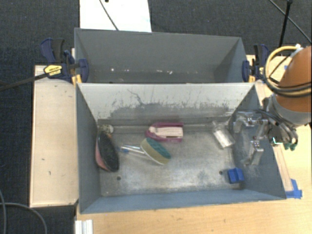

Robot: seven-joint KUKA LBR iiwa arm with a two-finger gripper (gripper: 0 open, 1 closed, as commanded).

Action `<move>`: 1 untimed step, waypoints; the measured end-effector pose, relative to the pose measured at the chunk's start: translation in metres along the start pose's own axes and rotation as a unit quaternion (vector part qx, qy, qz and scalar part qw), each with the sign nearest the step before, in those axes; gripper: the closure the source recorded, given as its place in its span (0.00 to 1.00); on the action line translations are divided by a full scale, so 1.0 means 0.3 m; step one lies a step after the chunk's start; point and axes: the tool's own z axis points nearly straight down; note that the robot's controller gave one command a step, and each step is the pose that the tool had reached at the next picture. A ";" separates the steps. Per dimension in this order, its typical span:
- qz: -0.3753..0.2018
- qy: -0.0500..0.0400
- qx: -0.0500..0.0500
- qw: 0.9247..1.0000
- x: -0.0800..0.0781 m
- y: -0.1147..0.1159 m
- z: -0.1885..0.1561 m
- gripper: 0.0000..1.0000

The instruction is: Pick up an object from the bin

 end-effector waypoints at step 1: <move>-0.081 0.000 -0.003 0.997 -0.041 -0.114 0.559 0.00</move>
Offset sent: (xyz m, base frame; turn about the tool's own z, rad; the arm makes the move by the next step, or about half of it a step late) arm 0.0118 -0.0361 -0.1652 -0.1651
